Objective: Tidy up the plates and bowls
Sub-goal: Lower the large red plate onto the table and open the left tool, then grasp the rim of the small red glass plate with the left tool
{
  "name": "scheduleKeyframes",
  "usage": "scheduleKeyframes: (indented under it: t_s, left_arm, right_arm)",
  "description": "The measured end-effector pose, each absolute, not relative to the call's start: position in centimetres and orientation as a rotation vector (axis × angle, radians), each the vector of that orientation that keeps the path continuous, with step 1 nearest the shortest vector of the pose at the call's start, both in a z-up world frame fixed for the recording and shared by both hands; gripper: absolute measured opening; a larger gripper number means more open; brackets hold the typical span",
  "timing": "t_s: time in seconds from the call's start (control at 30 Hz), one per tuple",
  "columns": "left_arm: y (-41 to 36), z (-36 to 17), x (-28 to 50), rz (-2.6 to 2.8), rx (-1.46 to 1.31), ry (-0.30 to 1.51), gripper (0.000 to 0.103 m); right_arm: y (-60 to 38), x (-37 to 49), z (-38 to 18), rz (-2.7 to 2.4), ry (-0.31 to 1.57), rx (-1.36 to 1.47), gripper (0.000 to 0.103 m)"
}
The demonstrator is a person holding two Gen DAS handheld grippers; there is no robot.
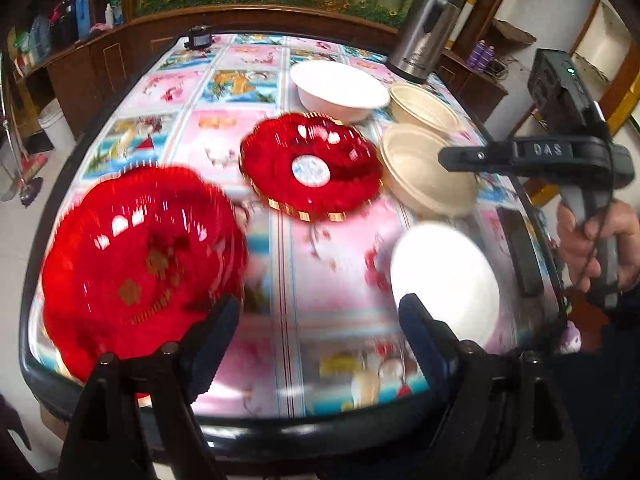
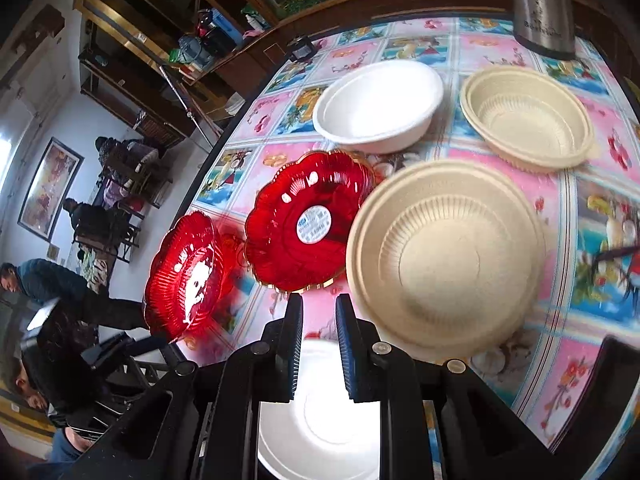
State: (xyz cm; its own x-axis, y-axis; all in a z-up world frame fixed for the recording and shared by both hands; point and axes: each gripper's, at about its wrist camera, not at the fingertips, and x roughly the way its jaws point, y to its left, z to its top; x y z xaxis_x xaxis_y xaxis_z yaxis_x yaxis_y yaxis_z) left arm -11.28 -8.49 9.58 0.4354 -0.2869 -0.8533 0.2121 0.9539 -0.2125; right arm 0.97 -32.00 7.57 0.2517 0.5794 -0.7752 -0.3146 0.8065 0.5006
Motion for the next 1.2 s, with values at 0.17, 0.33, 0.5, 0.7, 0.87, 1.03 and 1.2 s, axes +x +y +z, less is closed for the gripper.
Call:
scheduleKeyframes:
  t_s: [0.17, 0.33, 0.5, 0.7, 0.87, 1.03, 1.2]
  left_arm:
    - [-8.7, 10.8, -7.7, -0.278, -0.107, 1.050, 0.082]
    - [-8.5, 11.1, -4.2, -0.212, -0.142, 1.053, 0.082]
    - [-7.8, 9.5, -0.3, -0.163, -0.240, 1.137, 0.082]
    - [-8.6, 8.0, 2.9, -0.072, -0.178, 1.179, 0.081]
    - [-8.2, 6.2, 4.9, -0.036, -0.160, 1.228, 0.056]
    - [-7.7, 4.5, 6.2, -0.016, -0.141, 1.270, 0.054]
    - [-7.8, 2.3, 6.9, -0.041, -0.158, 1.328, 0.040]
  right_arm:
    - [-31.1, 3.4, 8.7, 0.611, 1.164, 0.205, 0.027]
    - [-30.5, 5.5, 9.4, 0.654, 1.167, 0.220, 0.033]
    - [-29.4, 8.4, 9.5, 0.659, 1.177, 0.187, 0.033]
    - [-28.1, 11.3, 7.5, 0.633, 1.249, 0.096, 0.021]
    - [-27.2, 12.6, 5.8, 0.626, 1.288, 0.036, 0.021]
    - [-27.1, 13.8, 3.9, 0.609, 1.331, 0.015, 0.021]
    - [-26.9, 14.3, 2.5, 0.617, 1.362, 0.006, 0.021]
